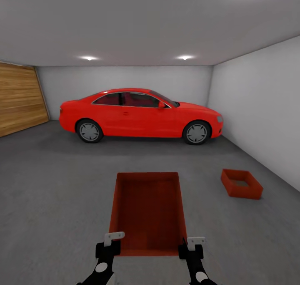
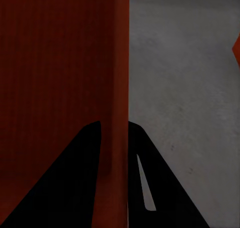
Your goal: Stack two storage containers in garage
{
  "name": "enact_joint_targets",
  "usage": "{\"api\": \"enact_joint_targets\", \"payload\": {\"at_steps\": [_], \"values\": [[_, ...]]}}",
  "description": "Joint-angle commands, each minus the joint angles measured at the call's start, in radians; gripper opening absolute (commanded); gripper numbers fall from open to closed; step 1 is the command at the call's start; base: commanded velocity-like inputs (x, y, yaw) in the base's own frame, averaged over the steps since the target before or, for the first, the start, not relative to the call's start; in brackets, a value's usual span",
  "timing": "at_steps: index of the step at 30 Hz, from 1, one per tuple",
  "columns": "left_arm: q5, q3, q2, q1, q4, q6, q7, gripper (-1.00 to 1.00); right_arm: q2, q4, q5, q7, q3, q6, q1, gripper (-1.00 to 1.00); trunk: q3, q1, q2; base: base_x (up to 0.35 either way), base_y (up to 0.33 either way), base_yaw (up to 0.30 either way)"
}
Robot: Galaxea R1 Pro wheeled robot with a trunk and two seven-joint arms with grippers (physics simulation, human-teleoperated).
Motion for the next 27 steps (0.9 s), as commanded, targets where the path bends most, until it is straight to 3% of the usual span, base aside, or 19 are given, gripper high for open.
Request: {"api": "enact_joint_targets", "payload": {"at_steps": [1, 27], "values": [[0.018, -0.01, 0.001, -0.001, 0.003, 0.08, -0.02, -1.0, 0.0, -0.001, -0.014, -0.023, -0.01, -0.075, -0.002, -1.0, -0.002, 0.001, -0.002, 0.321, 0.0, 0.0], [0.018, -0.01, 0.002, -0.001, 0.002, 0.08, -0.021, -1.0, 0.0, -0.001, -0.014, -0.023, -0.01, -0.075, -0.002, -1.0, -0.002, 0.001, -0.002, 0.321, 0.0, 0.0]]}}
